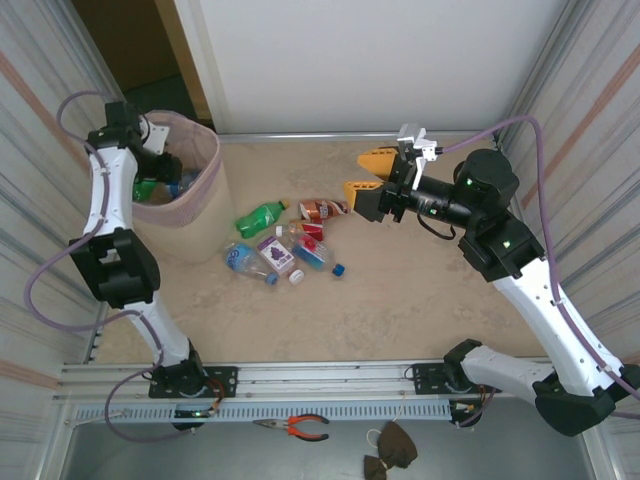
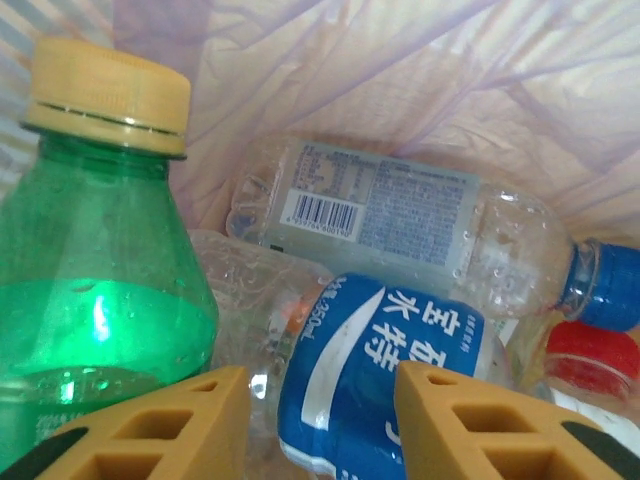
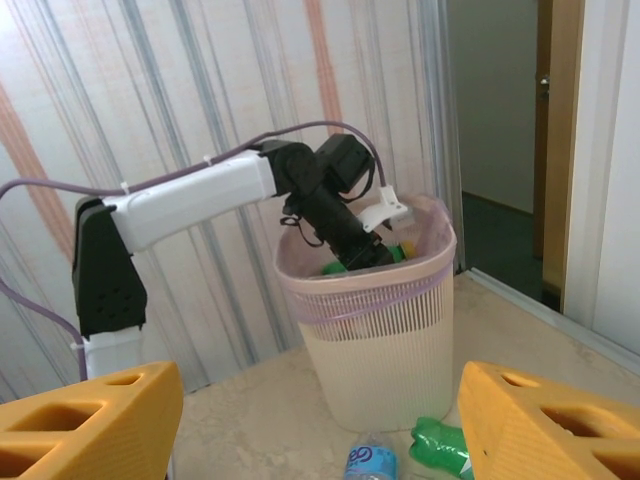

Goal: Put the plastic bottles in the bin

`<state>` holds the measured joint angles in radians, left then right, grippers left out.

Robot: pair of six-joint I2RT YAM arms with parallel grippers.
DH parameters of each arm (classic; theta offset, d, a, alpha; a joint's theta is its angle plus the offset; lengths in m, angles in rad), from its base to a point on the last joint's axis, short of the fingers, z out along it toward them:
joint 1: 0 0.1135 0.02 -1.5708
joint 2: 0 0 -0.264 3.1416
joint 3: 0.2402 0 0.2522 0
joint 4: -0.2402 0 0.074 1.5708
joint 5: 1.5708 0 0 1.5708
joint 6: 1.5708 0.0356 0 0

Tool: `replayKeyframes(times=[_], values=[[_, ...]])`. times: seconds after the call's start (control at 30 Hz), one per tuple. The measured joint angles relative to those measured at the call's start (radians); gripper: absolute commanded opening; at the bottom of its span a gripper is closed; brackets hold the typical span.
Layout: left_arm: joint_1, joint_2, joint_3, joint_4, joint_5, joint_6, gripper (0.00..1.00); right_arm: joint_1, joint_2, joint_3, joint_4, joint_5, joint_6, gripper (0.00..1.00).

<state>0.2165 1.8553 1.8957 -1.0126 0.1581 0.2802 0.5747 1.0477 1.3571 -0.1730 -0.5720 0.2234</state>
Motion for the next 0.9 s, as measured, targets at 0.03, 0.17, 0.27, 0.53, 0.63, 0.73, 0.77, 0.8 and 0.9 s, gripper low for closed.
replayKeyframes(times=[0.03,0.17,0.27,0.53,0.63,0.73,0.77,0.8,0.9], values=[[0.0,-0.01,0.0,-0.004,0.008,-0.005,0.46,0.001,0.0,0.0,-0.002,0.0,0.0,0.72],[-0.003,-0.061,0.002,-0.014,0.041,-0.019,0.48,0.002,0.0,-0.002,-0.002,0.0,0.0,0.72],[-0.021,-0.103,0.03,-0.033,0.06,-0.025,0.48,0.004,0.0,-0.008,-0.003,0.001,0.0,0.71],[-0.075,-0.239,0.039,-0.037,0.152,-0.069,0.49,0.013,0.034,-0.015,-0.074,0.056,-0.041,0.69],[-0.074,-0.311,-0.006,-0.026,0.202,-0.098,0.49,0.028,0.059,-0.026,-0.118,0.087,-0.071,0.68],[-0.074,-0.393,-0.072,-0.003,0.262,-0.134,0.5,0.051,0.099,-0.042,-0.164,0.127,-0.107,0.67],[-0.074,-0.42,-0.097,0.009,0.286,-0.149,0.51,0.061,0.116,-0.049,-0.178,0.138,-0.122,0.67],[-0.074,-0.444,-0.122,0.022,0.308,-0.162,0.51,0.069,0.132,-0.058,-0.192,0.154,-0.133,0.66],[-0.074,-0.52,-0.208,0.069,0.378,-0.21,0.53,0.087,0.174,-0.105,-0.219,0.194,-0.169,0.65]])
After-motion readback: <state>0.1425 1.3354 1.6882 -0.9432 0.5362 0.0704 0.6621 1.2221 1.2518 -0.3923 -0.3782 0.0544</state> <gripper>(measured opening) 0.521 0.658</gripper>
